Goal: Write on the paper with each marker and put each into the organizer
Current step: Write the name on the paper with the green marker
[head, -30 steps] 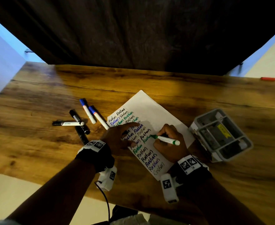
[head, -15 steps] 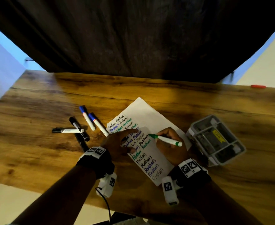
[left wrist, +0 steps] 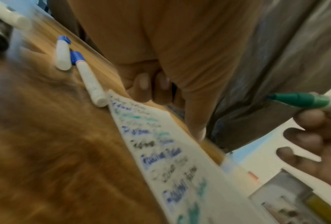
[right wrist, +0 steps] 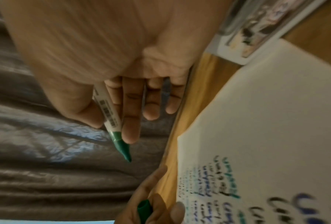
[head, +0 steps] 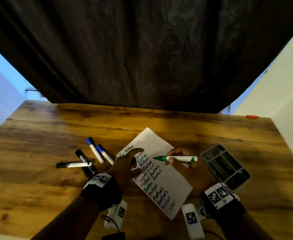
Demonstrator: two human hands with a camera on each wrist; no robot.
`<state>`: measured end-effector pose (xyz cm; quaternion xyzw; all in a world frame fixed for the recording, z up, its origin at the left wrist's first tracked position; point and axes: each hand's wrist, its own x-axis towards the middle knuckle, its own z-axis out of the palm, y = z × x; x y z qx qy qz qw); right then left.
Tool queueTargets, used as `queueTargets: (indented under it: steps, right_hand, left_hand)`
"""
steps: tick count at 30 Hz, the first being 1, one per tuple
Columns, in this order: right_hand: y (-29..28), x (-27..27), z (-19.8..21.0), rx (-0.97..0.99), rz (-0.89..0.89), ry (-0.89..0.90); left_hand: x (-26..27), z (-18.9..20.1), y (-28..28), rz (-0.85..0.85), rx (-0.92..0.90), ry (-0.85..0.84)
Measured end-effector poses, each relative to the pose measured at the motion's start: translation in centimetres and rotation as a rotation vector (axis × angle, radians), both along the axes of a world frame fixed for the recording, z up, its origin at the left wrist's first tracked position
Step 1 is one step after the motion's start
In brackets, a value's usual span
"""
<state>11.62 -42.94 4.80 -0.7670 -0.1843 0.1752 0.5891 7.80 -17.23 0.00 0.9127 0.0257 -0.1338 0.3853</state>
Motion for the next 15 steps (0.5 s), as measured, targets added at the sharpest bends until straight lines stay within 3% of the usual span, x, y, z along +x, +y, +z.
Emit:
queueTargets:
  steps: [3,8,15]
  right_hand:
    - [1.5,-0.6,1.6,-0.106,0.024,-0.107]
    - [4.3,-1.7,2.9,-0.078,-0.003,-0.146]
    - [6.3,-2.6,3.7,-0.166,-0.005,-0.156]
  left_hand:
    - [0.1,1.3,-0.2,-0.027,-0.012,-0.098]
    - [0.2,2.3,0.1,-0.078,-0.134,-0.130]
    - [-0.1,2.5,1.2,-0.177,-0.084,-0.183]
